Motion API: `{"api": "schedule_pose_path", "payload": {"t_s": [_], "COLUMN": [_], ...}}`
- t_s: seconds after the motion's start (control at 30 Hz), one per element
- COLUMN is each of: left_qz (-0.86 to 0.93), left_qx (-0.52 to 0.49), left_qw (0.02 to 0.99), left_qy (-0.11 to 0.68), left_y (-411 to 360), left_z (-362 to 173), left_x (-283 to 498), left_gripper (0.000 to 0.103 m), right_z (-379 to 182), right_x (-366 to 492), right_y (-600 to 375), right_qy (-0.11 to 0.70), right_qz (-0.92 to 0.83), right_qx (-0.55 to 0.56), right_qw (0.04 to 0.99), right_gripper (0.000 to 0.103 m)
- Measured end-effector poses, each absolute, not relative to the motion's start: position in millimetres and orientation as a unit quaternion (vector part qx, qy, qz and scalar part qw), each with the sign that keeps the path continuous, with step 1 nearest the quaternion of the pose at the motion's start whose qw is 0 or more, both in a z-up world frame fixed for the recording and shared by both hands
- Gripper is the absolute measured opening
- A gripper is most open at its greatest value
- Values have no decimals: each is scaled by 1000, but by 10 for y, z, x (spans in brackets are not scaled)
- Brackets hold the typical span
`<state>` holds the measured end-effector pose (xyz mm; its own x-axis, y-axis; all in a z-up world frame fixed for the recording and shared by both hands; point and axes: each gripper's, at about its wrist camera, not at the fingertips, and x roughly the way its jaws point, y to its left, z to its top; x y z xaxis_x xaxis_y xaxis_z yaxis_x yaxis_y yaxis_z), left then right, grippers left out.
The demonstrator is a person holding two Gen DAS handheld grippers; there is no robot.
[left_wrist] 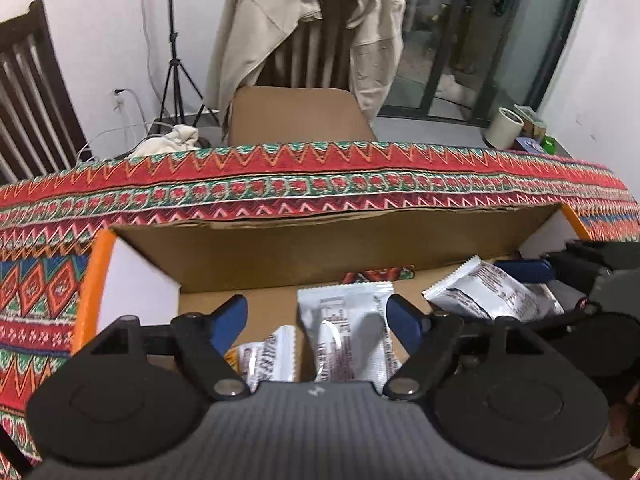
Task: Organize snacks
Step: 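Carry both white packets into the cardboard box and open both tools to release, then move both open tools back from the box to the snack pile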
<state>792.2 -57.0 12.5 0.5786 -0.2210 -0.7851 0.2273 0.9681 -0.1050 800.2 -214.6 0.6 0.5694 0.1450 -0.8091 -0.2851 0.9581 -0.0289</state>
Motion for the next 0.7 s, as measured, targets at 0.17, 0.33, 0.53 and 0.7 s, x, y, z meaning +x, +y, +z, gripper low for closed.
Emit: {"api": "schedule_pose_path", "payload": {"t_s": [0.17,0.33,0.53,0.7], "left_qz": [-137,-137,-133,-147], "left_qx": [-5,-9,6,9], "left_qw": [898,911,926,940], "left_qy": [418,389,353,306], "left_y": [-470,-355,-181,-23], "left_z": [489,1038,1641,1947], "left_x": [7731,7383,6571,5679], "left_gripper": [79,83,88,94], "right_z": [232,774,1489,1881], "right_x": [7877,7548,6827,6005], "right_y": [-2243,-2380,-2636,-2803], "right_qy": [431,395,345,307], "right_qz": [134,138,133,143], "right_qx": [-61,-60,-80,-87], "right_qw": [890,906,926,937], "right_gripper": [72,73,78,83]}}
